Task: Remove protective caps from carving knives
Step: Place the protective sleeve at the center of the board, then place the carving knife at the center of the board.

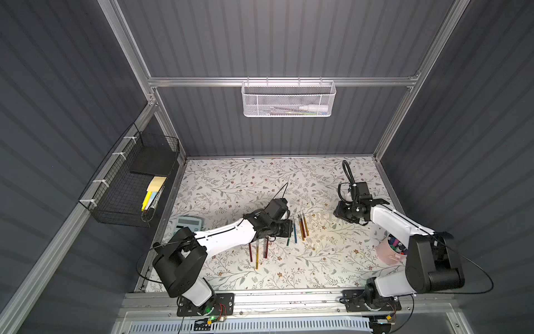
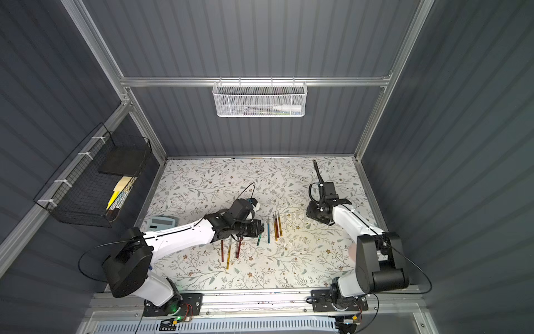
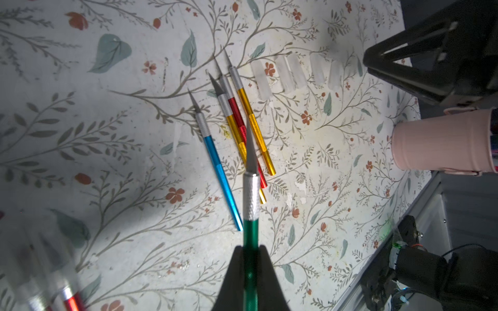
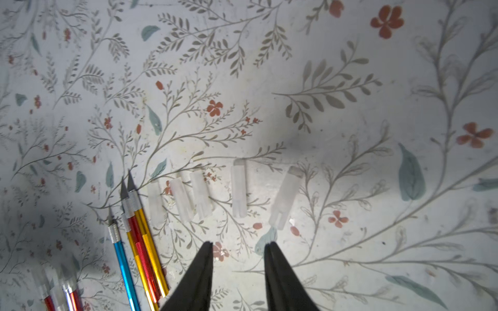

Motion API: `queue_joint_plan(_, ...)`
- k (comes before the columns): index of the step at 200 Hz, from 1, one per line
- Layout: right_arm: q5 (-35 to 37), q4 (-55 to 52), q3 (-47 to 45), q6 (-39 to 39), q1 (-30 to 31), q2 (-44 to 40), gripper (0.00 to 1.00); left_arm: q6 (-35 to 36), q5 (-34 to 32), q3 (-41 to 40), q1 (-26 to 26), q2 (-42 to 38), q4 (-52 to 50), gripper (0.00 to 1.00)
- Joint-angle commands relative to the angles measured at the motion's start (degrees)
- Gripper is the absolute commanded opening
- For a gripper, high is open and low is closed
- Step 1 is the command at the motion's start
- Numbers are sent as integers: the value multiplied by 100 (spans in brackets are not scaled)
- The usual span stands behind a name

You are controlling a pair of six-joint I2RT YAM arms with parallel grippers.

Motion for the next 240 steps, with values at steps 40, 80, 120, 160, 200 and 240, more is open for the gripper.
queue_joint_plan(40,-1094,309,-541,33,144,-1116,45,-287,-433,67,43,299,-191,4)
queue_joint_plan(80,-1811,516,-806,24,303,-1740,54,-407,-435,349,47,711,-293,4)
queue_joint_plan(120,-2538,515,-815,-24,411,-1793,66,-737,-442,245,55,906,55,4)
queue_joint_plan(160,-2322,295,-664,17,848,-1775,92,-1033,-373,220,51,1145,531,4)
queue_joint_plan(200,-1788,78,-495,-13,1317,-1732,99,-1138,-498,377,60,1328,614,4)
queue_joint_plan(240,-1653,46,-520,-53,1367,-1731,99,-1286,-480,435,60,1530,727,4)
